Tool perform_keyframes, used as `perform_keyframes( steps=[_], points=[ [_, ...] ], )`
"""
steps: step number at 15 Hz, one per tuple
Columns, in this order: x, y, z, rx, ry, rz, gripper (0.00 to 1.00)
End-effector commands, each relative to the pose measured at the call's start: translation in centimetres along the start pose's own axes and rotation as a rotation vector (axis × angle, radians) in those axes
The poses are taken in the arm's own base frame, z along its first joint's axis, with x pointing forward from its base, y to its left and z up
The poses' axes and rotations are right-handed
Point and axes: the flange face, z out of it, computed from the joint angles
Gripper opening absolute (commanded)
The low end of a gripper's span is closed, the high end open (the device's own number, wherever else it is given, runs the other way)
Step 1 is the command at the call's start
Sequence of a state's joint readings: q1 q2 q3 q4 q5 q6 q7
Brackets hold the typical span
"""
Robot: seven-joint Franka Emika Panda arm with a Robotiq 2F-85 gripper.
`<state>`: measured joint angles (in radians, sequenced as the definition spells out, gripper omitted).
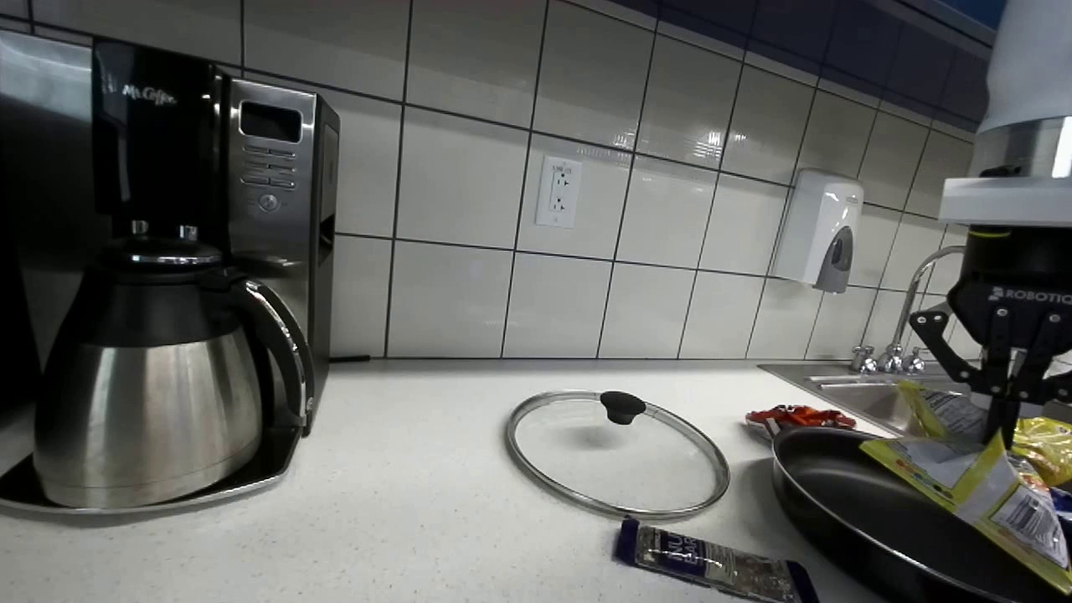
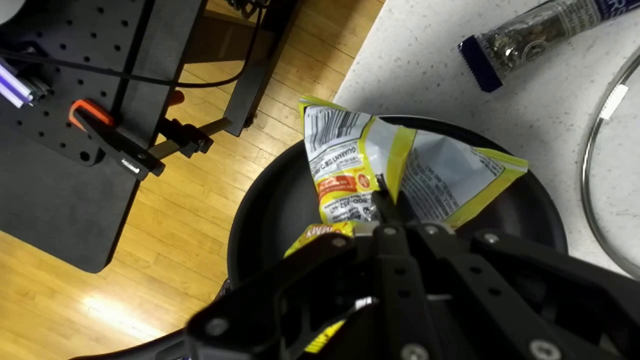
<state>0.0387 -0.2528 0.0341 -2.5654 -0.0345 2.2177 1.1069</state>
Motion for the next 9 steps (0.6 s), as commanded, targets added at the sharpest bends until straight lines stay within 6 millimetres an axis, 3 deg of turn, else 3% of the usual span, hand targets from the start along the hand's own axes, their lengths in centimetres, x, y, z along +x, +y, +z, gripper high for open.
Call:
perform_keyframes(
  steps=[1,9],
  points=[
    [1.3,2.2,-0.1,0.029,0.014,-0.016,0.00],
    [4.2,1.6,1.5,0.067,0.032,-0.008,0.00]
  ],
)
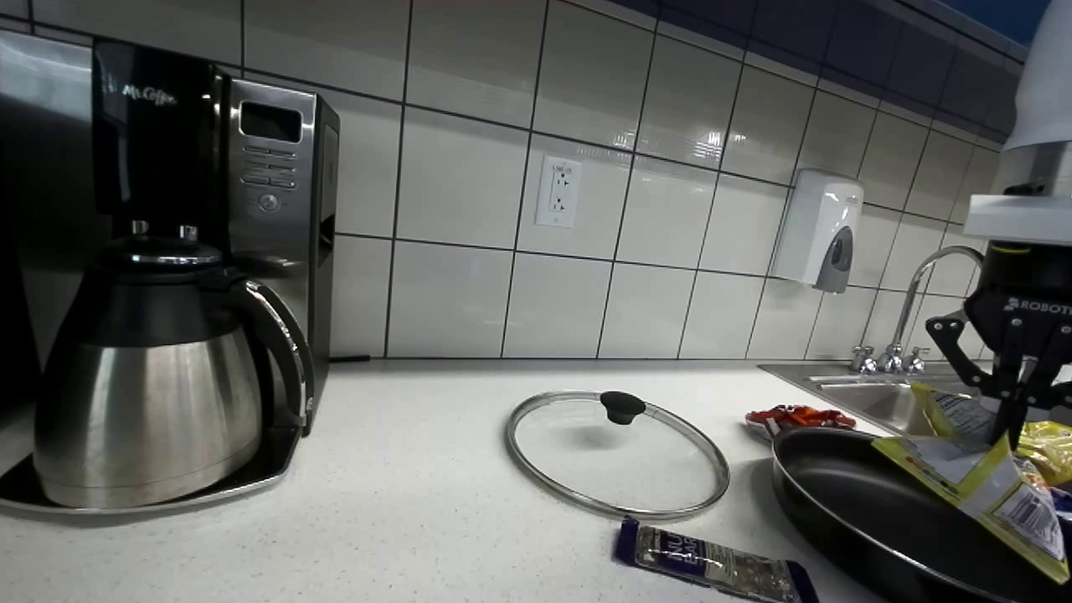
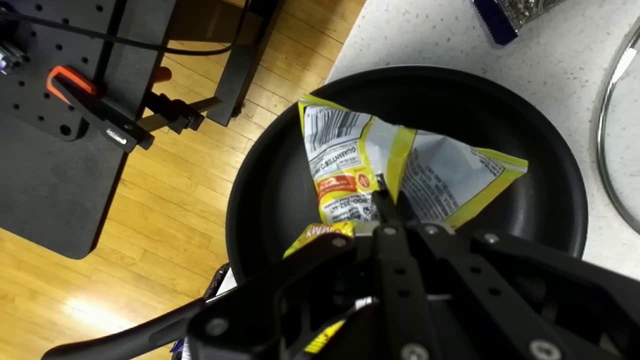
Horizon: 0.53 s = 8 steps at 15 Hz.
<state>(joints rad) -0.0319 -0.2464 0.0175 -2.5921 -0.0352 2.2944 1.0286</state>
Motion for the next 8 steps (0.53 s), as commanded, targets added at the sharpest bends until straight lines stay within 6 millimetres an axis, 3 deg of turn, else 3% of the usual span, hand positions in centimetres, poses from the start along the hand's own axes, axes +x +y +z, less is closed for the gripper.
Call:
perform_keyframes(
  steps=[1,8],
  points=[
    [1.3,-0.3,0.9,0.034,0.023,-0.014,0.00],
    [1.1,-1.3,4.9,0.025,-0.018,-0.033,0.00]
  ],
)
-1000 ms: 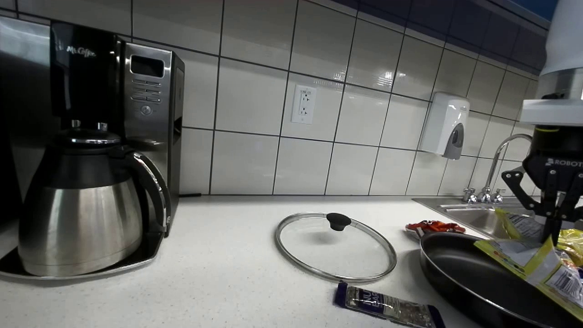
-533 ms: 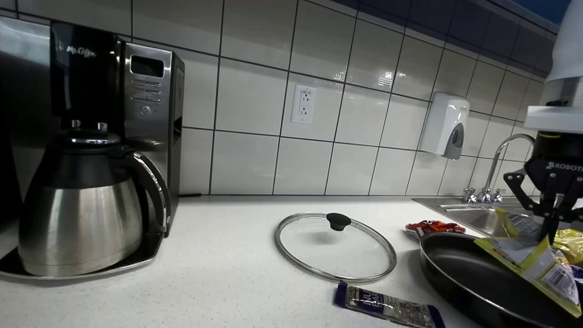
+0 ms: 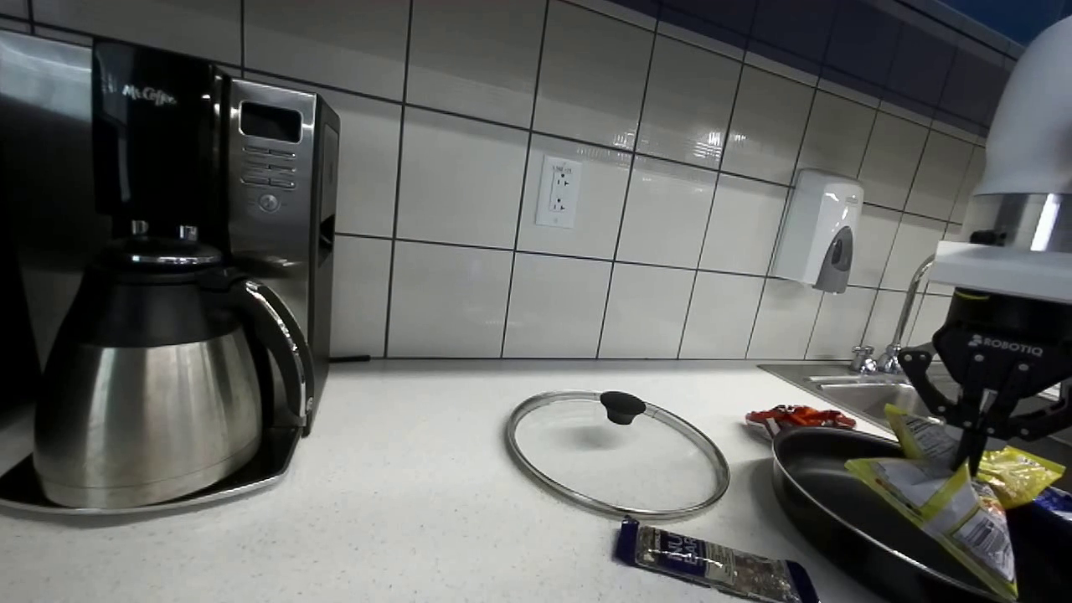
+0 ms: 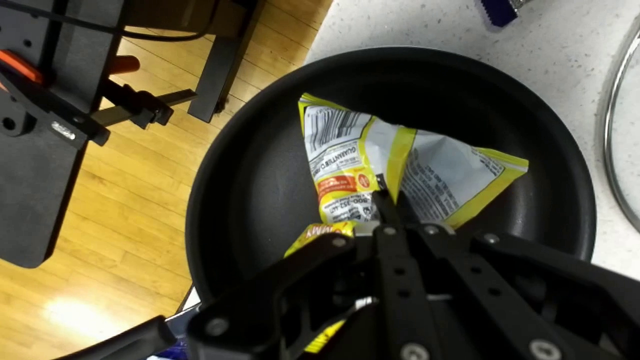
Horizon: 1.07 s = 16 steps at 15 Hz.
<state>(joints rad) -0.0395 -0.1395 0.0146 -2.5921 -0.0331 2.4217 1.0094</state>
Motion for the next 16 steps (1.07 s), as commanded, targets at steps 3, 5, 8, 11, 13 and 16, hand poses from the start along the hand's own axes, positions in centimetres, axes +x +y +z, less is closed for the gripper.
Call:
perform_keyframes(
  steps=[3,5,8,11,13,16],
  points=[
    [-0.7,-0.7,3.3,-0.015,-0.052,-0.044,0.00],
    [-1.1,-0.9,4.2,-0.017,-0.072,-0.055,0.00],
    [-1.7,-1.4,5.1,-0.008,-0.098,-0.080,0.00],
    [-2.2,-1.5,5.6,-0.004,-0.119,-0.088,0.00],
    [-2.3,-1.5,5.6,-0.003,-0.123,-0.088,0.00],
    [-2.5,-1.4,5.5,-0.002,-0.125,-0.086,0.00]
  ],
)
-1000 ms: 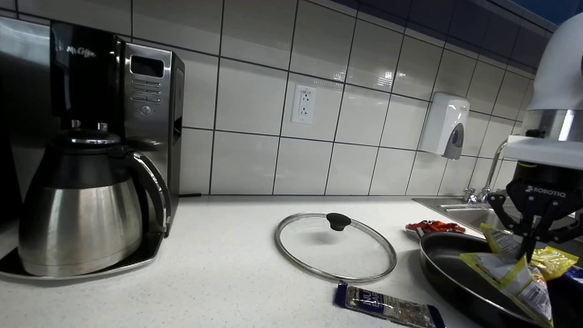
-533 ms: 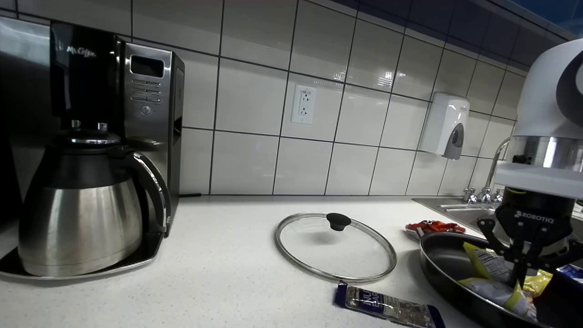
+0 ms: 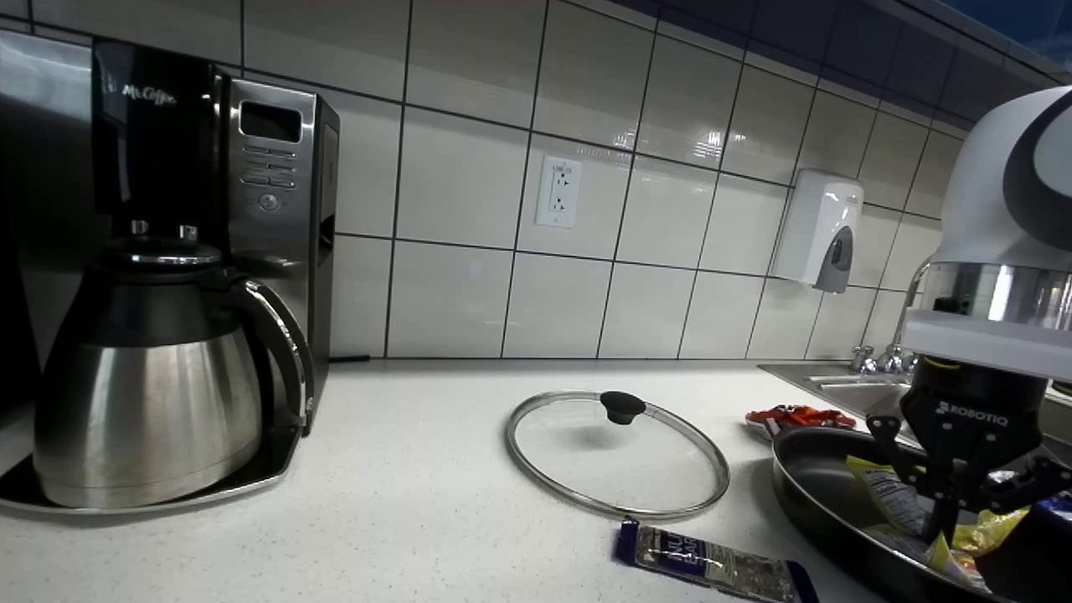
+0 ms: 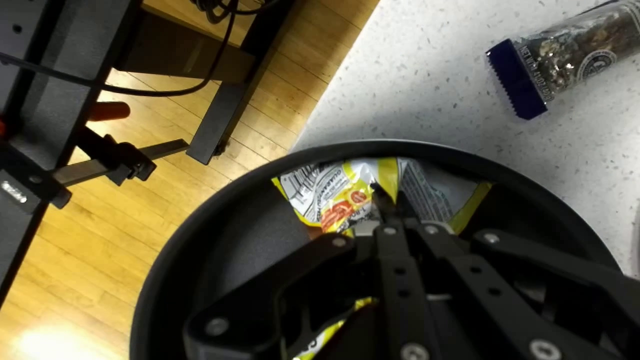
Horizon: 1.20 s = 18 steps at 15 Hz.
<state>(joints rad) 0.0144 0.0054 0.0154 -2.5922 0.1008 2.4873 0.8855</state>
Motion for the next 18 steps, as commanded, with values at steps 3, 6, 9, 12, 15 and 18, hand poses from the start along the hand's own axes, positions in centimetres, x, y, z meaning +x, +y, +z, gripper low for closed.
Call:
perform_keyframes(
  steps=[3,6,9,12,15,18],
  points=[
    [-0.6,-0.1,-0.4,0.021,-0.009,-0.016,0.33],
    [-1.1,-0.1,-1.0,0.034,-0.002,-0.019,0.55],
    [-1.7,-0.1,-1.9,0.052,0.012,-0.021,0.78],
    [-1.9,-0.1,-3.4,0.073,0.035,-0.026,0.99],
    [-1.7,0.1,-5.4,0.100,0.066,-0.018,1.00],
    [-1.2,0.2,-7.2,0.110,0.098,-0.010,1.00]
  ],
)
